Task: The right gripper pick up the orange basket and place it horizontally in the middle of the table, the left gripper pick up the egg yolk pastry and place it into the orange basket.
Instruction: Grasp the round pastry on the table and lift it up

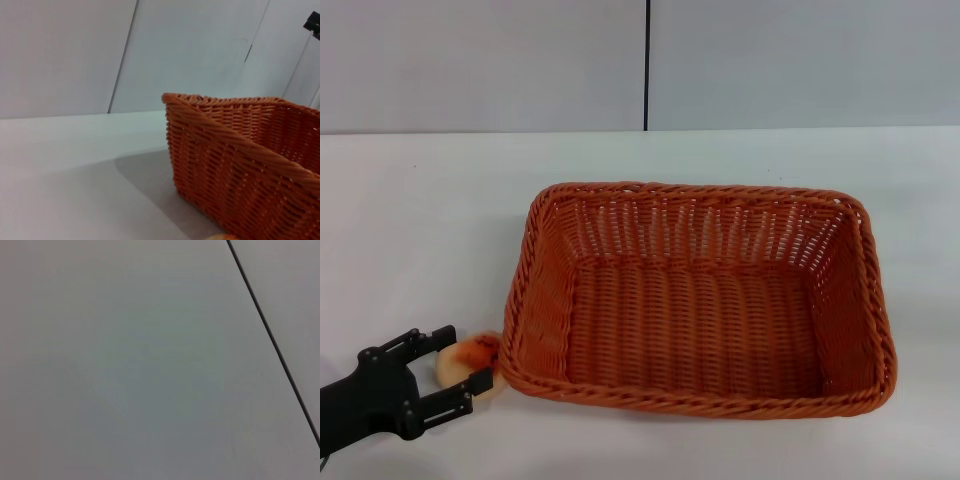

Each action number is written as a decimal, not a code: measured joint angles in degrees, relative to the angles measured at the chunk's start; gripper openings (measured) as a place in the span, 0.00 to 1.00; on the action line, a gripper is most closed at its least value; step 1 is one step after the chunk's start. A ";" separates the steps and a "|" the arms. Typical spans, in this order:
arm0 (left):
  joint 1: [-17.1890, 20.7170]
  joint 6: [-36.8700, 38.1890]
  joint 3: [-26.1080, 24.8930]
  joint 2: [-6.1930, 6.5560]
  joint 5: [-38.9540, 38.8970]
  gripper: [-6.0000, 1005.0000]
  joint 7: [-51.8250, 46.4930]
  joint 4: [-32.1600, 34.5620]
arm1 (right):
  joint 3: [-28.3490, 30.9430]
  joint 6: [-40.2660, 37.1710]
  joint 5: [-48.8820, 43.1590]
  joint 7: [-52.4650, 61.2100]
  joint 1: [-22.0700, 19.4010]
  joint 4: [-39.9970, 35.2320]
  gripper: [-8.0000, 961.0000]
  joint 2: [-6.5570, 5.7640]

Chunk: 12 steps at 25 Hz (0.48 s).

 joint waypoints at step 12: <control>-0.72 0.79 0.09 -0.01 -0.03 0.65 0.04 -0.06 | 0.00 0.63 0.02 -0.22 0.10 0.45 0.43 0.02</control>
